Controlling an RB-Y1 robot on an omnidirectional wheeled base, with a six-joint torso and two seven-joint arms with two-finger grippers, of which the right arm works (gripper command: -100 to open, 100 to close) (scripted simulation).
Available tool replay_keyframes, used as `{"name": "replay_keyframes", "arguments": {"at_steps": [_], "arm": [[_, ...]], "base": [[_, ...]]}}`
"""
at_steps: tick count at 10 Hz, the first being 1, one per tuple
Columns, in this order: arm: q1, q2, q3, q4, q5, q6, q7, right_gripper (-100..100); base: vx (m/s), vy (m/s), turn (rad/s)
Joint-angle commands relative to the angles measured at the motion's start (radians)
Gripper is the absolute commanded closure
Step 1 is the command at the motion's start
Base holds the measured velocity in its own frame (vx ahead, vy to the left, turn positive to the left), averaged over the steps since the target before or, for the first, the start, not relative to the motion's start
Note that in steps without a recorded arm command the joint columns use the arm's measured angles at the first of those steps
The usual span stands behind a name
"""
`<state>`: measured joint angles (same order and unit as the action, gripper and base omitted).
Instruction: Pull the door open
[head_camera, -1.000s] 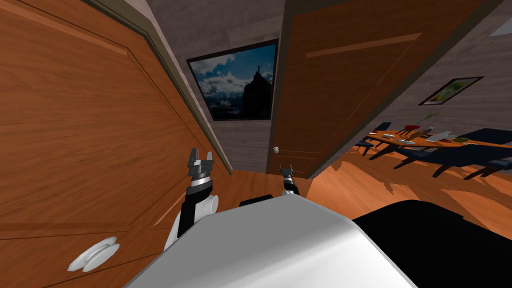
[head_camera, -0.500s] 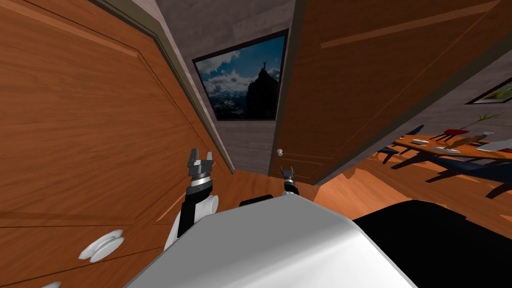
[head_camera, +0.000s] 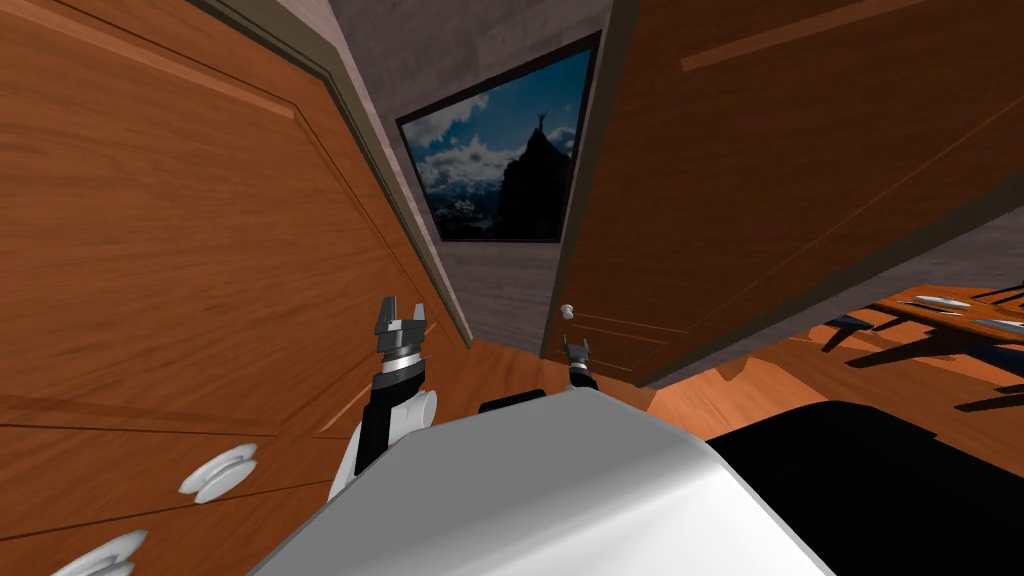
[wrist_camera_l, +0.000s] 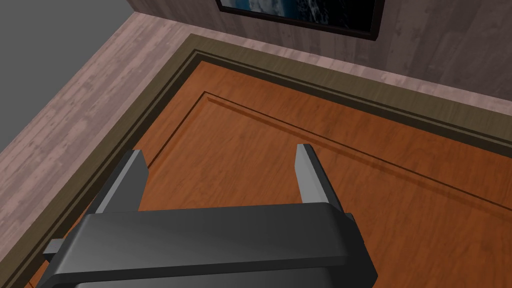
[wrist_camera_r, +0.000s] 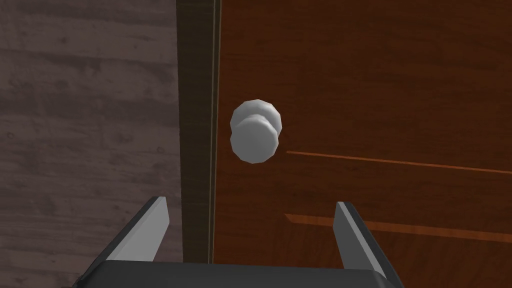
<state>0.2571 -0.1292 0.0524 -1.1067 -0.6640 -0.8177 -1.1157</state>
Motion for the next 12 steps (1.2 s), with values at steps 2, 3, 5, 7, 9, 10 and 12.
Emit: {"name": "replay_keyframes", "arguments": {"at_steps": [2, 3, 5, 7, 9, 10, 12], "arm": [[-0.013, -0.004, -0.003, 0.047, -0.031, -0.009, -0.054, -100], [-0.017, -0.005, -0.003, 0.062, -0.04, -0.014, -0.07, -100], [-0.012, -0.029, -0.006, 0.073, -0.038, -0.019, -0.092, -100], [-0.009, -0.062, -0.01, 0.098, -0.043, -0.028, -0.132, -100], [-0.007, -0.087, -0.012, 0.118, -0.047, -0.035, -0.162, -100], [-0.005, -0.113, -0.015, 0.138, -0.05, -0.042, -0.195, -100], [-0.002, -0.139, -0.018, 0.158, -0.054, -0.05, -0.227, -100]], "base": [[0.094, -0.064, 0.132], [0.066, -0.057, 0.138], [0.082, -0.013, 0.035], [0.193, 0.006, 0.044], [0.134, 0.008, 0.035], [0.132, -0.009, 0.056], [0.112, -0.012, 0.038]]}}
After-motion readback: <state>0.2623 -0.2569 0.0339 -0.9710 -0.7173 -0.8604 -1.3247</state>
